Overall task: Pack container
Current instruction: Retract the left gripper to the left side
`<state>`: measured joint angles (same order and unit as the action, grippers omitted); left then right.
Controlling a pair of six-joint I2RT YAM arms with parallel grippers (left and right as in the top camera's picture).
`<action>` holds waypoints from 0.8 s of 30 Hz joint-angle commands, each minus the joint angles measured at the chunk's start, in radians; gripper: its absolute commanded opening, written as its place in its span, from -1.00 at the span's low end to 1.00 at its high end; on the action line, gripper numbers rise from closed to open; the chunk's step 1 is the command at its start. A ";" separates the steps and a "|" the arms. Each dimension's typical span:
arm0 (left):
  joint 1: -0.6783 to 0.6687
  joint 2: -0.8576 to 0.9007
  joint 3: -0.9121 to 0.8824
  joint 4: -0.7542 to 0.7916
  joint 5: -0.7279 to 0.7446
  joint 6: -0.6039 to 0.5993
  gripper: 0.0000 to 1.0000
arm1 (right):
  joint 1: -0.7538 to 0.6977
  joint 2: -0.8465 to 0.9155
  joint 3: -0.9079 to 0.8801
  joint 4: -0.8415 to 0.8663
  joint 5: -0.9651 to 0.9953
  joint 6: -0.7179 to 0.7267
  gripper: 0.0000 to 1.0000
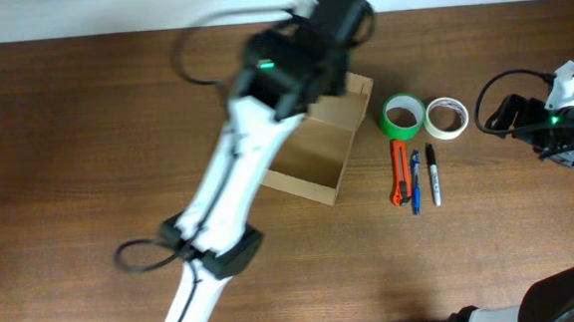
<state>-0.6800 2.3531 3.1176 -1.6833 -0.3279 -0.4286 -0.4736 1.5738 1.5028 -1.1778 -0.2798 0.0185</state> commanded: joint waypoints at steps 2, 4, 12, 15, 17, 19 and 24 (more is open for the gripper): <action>0.094 -0.188 0.016 -0.004 -0.183 0.094 0.28 | -0.004 0.001 0.010 0.005 -0.121 -0.003 0.99; 0.143 -0.240 0.016 -0.004 -0.182 0.118 0.28 | -0.003 0.001 0.011 -0.012 -0.130 -0.004 0.61; 0.338 -0.382 -0.018 -0.004 -0.182 0.170 0.27 | 0.107 -0.036 0.063 -0.155 0.116 0.026 0.45; 0.431 -0.441 -0.101 0.000 -0.163 0.172 0.27 | 0.224 -0.080 0.128 -0.215 0.257 0.050 0.46; 0.513 -0.483 -0.189 0.008 -0.143 0.182 0.27 | 0.311 -0.110 0.176 -0.260 0.323 0.051 0.51; 0.610 -0.520 -0.293 0.032 -0.108 0.201 0.27 | 0.389 -0.138 0.225 -0.307 0.414 0.075 0.60; 0.836 -0.557 -0.516 0.066 -0.050 0.237 0.30 | 0.505 -0.225 0.357 -0.439 0.487 0.123 0.67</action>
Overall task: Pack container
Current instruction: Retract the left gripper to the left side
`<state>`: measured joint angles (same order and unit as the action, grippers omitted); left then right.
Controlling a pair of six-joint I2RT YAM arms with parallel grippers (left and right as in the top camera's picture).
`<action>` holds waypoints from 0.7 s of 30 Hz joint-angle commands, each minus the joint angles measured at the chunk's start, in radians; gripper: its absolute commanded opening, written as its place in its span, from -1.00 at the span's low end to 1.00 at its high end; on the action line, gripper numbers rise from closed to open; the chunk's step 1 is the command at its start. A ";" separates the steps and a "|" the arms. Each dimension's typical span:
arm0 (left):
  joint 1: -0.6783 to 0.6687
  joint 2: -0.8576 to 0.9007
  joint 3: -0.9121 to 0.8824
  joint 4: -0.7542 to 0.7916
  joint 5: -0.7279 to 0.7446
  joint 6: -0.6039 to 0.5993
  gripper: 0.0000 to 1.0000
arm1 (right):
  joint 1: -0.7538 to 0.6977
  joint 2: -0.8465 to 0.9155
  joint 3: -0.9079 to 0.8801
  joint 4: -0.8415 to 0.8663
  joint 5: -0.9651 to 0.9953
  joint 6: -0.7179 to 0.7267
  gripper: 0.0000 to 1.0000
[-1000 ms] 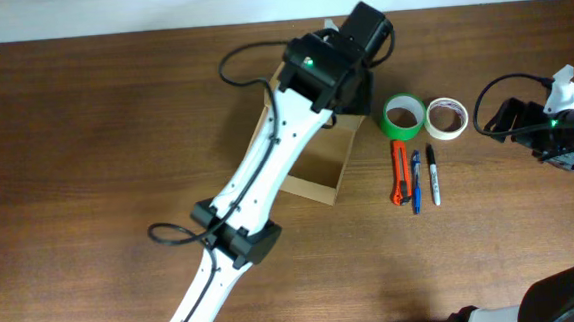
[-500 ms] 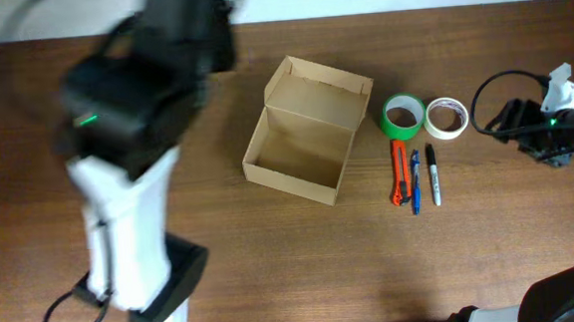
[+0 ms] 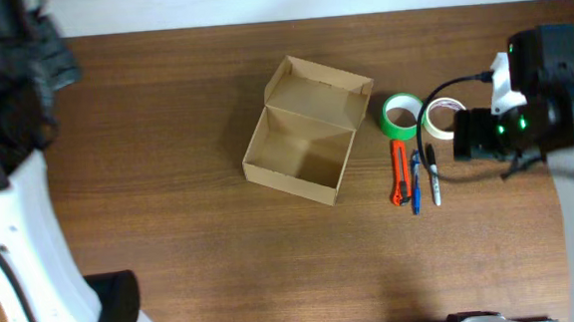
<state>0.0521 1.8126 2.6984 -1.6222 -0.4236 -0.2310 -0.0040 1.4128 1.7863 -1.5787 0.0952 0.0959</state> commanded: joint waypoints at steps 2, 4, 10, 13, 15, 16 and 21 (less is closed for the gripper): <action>0.186 -0.010 -0.169 0.005 0.035 0.043 0.30 | 0.042 -0.105 0.136 -0.088 0.112 0.073 0.61; 0.254 0.002 -0.237 0.005 0.023 0.043 0.46 | 0.040 -0.141 0.189 -0.105 0.115 0.094 0.57; 0.343 0.026 -0.431 0.006 0.024 0.042 1.00 | 0.040 -0.174 0.254 -0.098 0.119 0.161 0.18; 0.351 0.026 -0.521 0.008 0.025 0.042 0.99 | 0.040 -0.110 0.254 -0.097 0.119 0.160 0.11; 0.351 0.026 -0.569 0.014 0.025 0.042 1.00 | 0.040 -0.043 0.254 -0.081 0.119 0.151 0.09; 0.351 0.026 -0.592 0.013 0.024 0.042 1.00 | 0.040 -0.003 0.254 -0.068 0.117 0.149 0.05; 0.351 0.026 -0.658 0.013 0.024 0.042 1.00 | 0.035 0.218 0.254 0.024 0.052 0.148 -0.16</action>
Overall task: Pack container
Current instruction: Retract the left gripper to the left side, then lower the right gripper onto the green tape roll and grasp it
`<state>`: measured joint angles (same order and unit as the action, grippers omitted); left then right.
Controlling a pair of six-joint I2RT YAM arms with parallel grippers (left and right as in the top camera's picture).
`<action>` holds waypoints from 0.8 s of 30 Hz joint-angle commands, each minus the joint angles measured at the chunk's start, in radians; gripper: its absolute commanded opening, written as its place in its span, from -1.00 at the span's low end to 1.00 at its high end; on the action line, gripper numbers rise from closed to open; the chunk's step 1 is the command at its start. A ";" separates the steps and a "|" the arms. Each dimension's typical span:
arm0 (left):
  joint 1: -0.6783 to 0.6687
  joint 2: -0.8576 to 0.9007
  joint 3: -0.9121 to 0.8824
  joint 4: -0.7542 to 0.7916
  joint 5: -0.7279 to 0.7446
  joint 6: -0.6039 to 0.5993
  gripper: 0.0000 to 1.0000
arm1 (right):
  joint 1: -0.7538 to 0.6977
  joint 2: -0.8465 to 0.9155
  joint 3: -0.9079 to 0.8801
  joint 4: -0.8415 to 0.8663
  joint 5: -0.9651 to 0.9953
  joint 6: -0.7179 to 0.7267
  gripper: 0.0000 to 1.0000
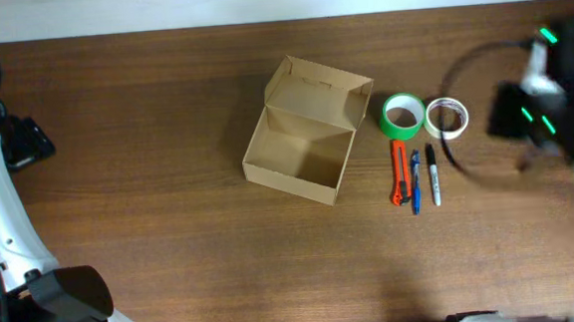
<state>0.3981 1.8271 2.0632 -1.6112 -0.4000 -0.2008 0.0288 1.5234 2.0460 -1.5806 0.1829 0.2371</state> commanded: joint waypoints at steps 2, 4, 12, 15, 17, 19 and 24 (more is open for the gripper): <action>0.005 0.011 -0.028 0.002 0.001 0.012 1.00 | 0.002 0.199 -0.005 0.072 -0.077 0.007 -0.14; 0.005 0.011 -0.028 0.002 0.001 0.012 1.00 | -0.006 0.286 -0.005 0.107 -0.123 0.007 -0.04; 0.005 0.011 -0.028 0.002 0.001 0.012 1.00 | -0.043 0.530 -0.005 0.152 -0.202 0.008 0.08; 0.005 0.011 -0.028 0.002 0.001 0.012 1.00 | -0.049 0.574 -0.006 0.170 -0.204 0.008 -0.05; 0.005 0.011 -0.028 0.003 0.001 0.012 1.00 | -0.052 0.597 -0.006 0.190 -0.205 0.008 -0.06; 0.005 0.011 -0.028 0.003 0.001 0.012 1.00 | -0.058 0.618 -0.006 0.205 -0.206 0.008 -0.05; 0.005 0.011 -0.028 0.003 0.001 0.012 1.00 | -0.067 0.663 -0.006 0.227 -0.206 0.008 -0.05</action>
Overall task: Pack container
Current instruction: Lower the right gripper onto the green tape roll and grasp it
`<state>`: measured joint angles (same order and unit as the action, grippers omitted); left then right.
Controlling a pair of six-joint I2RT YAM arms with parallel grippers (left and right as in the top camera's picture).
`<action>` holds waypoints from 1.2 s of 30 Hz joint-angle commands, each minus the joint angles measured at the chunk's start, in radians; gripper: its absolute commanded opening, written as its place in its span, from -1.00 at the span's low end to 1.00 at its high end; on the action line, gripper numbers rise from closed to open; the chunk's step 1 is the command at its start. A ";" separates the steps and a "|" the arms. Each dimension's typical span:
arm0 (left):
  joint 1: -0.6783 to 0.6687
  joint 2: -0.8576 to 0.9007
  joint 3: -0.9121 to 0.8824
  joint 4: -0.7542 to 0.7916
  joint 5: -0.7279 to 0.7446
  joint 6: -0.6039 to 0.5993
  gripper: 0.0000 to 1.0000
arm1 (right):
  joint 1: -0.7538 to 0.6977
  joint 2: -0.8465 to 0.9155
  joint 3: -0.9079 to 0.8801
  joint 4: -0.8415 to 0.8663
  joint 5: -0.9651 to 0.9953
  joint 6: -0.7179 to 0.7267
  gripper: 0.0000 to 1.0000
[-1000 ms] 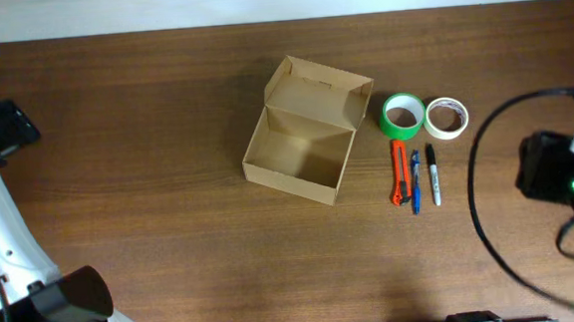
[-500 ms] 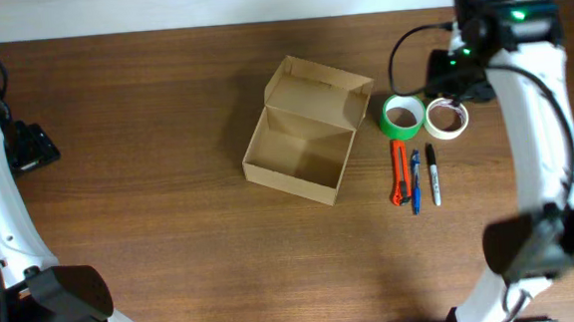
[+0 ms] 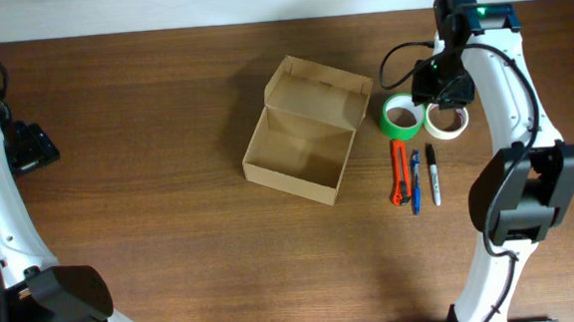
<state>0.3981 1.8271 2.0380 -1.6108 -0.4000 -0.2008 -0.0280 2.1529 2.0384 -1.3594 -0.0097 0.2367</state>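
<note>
An open cardboard box (image 3: 302, 160) lies in the middle of the table with its lid flap folded back. To its right sit a green tape roll (image 3: 401, 117) and a white tape roll (image 3: 446, 119). Below them lie an orange box cutter (image 3: 400, 172), a blue pen (image 3: 415, 181) and a black marker (image 3: 433, 174). My right gripper (image 3: 435, 84) hangs just above the two rolls; its fingers are hidden under the wrist. My left gripper (image 3: 29, 149) is at the far left edge, far from everything.
The right arm's white links (image 3: 510, 87) arch from the bottom right over the table's right side. The left arm runs along the left edge. A pale wall borders the table's far edge (image 3: 209, 26).
The right arm was a blur at the far right edge; now its gripper is over the green and white tape rolls. The left arm has hardly moved. The objects lie as before.
At first the left arm stretched across the box and the right arm was folded at the right edge. Then the left arm was at the far left, baring the box. The right arm stayed at the right and now hangs above the tape rolls.
</note>
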 commanded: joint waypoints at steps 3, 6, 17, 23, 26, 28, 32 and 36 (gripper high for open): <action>0.005 0.011 -0.003 0.002 0.001 0.012 0.99 | -0.014 0.062 0.002 0.018 -0.013 0.008 -0.05; 0.005 0.011 -0.003 0.002 0.001 0.012 1.00 | -0.015 0.084 0.002 0.028 -0.013 0.009 -0.05; 0.005 0.011 -0.003 0.002 0.001 0.012 1.00 | -0.019 0.177 0.000 0.053 -0.010 0.030 -0.05; 0.005 0.011 -0.003 0.002 0.001 0.012 1.00 | -0.019 0.209 -0.002 0.064 -0.013 0.042 -0.11; 0.005 0.011 -0.003 0.002 0.001 0.012 1.00 | -0.019 0.217 -0.006 0.078 -0.013 0.043 -0.13; 0.005 0.011 -0.003 0.002 0.001 0.012 0.99 | -0.019 0.223 -0.006 0.082 -0.013 0.047 -0.16; 0.005 0.011 -0.003 0.002 0.001 0.012 0.99 | -0.019 0.237 -0.007 0.093 -0.009 0.053 -0.35; 0.005 0.011 -0.003 0.002 0.001 0.012 1.00 | -0.019 0.250 -0.007 0.101 -0.010 0.053 -0.74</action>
<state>0.3981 1.8271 2.0380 -1.6108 -0.4000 -0.2008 -0.0418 2.3756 2.0384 -1.2644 -0.0181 0.2844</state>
